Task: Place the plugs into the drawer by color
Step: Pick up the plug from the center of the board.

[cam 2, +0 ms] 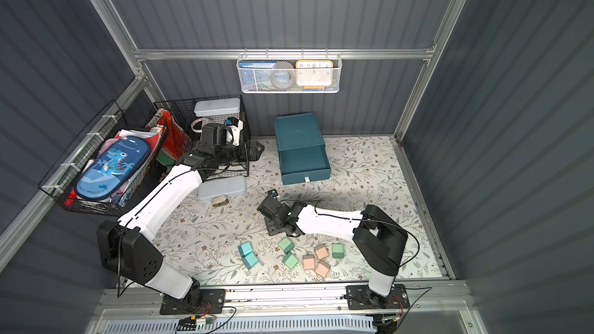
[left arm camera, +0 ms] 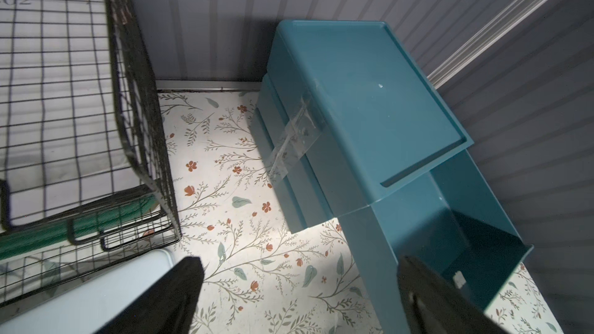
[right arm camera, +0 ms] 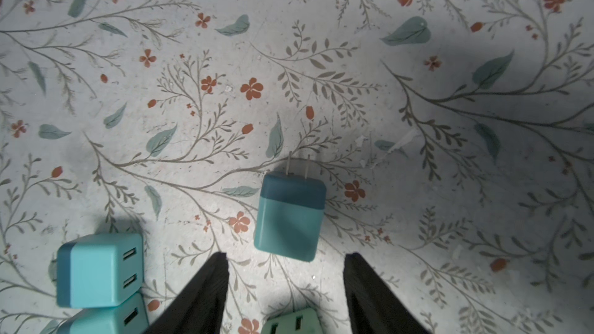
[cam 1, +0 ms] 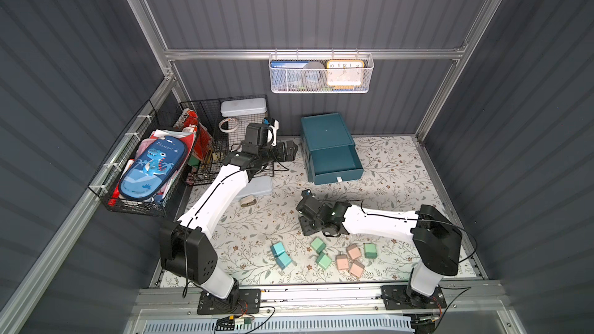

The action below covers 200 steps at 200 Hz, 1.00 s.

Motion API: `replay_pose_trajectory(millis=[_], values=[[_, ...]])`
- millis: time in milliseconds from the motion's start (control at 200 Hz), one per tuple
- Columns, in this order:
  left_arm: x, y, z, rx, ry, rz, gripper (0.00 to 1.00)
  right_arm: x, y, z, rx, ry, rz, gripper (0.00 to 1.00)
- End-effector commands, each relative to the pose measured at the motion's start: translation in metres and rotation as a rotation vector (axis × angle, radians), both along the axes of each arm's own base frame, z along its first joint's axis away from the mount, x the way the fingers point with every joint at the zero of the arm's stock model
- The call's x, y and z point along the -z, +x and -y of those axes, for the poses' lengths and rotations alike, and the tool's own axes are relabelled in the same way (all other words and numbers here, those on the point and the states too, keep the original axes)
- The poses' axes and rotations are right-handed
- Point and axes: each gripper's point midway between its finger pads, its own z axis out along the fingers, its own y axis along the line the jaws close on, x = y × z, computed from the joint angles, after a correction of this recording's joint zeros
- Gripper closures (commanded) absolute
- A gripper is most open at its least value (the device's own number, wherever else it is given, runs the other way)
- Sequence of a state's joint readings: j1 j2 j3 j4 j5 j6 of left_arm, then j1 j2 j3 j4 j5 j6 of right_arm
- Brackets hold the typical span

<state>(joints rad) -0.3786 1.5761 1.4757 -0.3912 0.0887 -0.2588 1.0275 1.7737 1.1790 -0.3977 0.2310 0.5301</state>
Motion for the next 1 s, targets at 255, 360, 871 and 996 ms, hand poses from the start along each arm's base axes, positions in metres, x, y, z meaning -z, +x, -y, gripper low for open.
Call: replay_pose_trajectory(millis=[255, 360, 871, 996], values=[[0.001, -0.007, -0.031, -0.14, 0.061, -0.018, 0.01, 0.011, 0.011, 0.004, 0.08, -0.077, -0.007, 0.32], [0.002, -0.007, -0.037, -0.166, 0.077, -0.027, 0.01, 0.016, 0.012, 0.004, 0.088, -0.092, -0.017, 0.32], [0.002, -0.008, -0.039, -0.173, 0.088, -0.023, 0.01, 0.046, 0.014, 0.003, 0.104, -0.128, -0.067, 0.39], [0.005, -0.007, -0.037, -0.161, 0.09, -0.029, 0.01, 0.054, 0.013, 0.004, 0.103, -0.14, -0.074, 0.44]])
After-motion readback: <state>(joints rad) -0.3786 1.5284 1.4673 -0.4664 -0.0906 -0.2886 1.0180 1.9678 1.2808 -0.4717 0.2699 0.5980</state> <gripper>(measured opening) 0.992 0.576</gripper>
